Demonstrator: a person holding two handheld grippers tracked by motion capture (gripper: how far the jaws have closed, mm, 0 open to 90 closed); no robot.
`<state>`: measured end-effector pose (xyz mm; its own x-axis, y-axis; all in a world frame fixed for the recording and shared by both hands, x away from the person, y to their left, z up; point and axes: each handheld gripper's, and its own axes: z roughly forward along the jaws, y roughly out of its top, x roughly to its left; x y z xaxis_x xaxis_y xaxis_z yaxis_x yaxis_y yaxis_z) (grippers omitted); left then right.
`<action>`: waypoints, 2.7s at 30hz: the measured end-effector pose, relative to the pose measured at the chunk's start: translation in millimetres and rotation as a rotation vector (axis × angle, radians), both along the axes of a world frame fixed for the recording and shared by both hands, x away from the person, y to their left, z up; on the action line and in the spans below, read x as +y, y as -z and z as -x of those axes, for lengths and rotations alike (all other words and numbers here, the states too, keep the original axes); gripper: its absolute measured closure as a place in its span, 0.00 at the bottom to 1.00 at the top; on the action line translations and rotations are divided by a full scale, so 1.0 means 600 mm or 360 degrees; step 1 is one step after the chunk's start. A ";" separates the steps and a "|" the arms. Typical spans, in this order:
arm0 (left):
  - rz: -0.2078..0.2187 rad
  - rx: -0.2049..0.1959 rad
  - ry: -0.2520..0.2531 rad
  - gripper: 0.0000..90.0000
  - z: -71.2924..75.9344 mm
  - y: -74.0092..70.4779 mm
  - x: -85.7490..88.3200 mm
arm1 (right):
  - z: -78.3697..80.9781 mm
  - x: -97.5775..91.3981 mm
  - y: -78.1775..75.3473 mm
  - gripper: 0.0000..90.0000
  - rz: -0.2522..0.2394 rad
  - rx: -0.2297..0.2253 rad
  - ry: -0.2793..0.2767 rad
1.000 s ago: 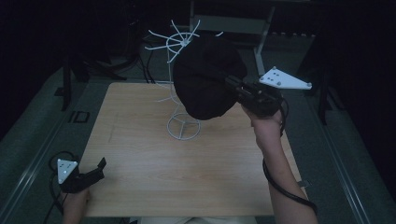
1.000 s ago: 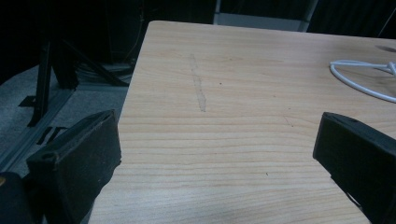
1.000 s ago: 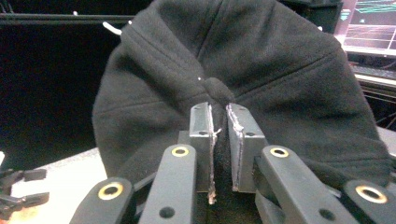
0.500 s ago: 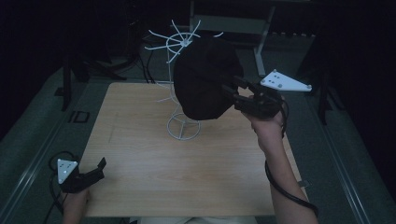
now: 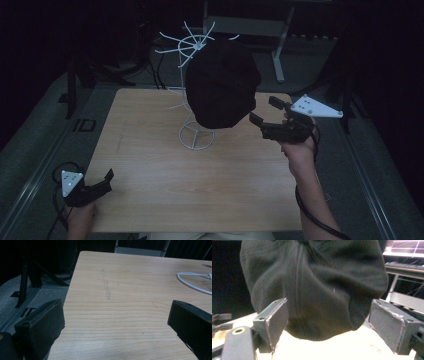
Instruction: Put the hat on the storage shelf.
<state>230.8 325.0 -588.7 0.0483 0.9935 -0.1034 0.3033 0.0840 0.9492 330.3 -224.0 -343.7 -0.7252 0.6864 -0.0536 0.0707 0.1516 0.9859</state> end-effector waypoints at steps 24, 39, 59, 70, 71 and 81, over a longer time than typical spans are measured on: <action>-0.0002 -0.0002 0.0001 0.02 0.000 0.000 0.000 | -0.032 -0.086 0.234 0.15 0.0261 0.0144 0.0369; -0.0002 -0.0001 -0.0001 0.02 0.000 0.000 0.000 | -0.023 -0.168 0.344 0.15 0.0361 0.0290 0.0605; 0.0002 -0.0002 -0.0003 0.02 0.000 0.000 0.000 | 0.023 -0.240 0.374 0.15 0.0320 0.0347 0.0799; 0.0001 -0.0001 0.0001 0.02 0.000 0.000 0.000 | 0.033 -0.262 0.371 0.15 0.0246 0.0282 0.0931; 0.0001 0.0000 0.0001 0.02 0.000 0.000 0.000 | 0.034 -0.263 0.371 0.15 0.0244 0.0284 0.0941; 0.0002 0.0001 0.0002 0.02 -0.001 0.000 0.000 | 0.034 -0.292 0.379 0.15 0.0202 0.0283 0.1100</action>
<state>231.1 325.2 -588.7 0.0491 0.9933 -0.1049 0.3042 0.0852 0.9488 310.1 -399.3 -571.0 -0.1327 0.9875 -0.0849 0.3497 0.1267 0.9283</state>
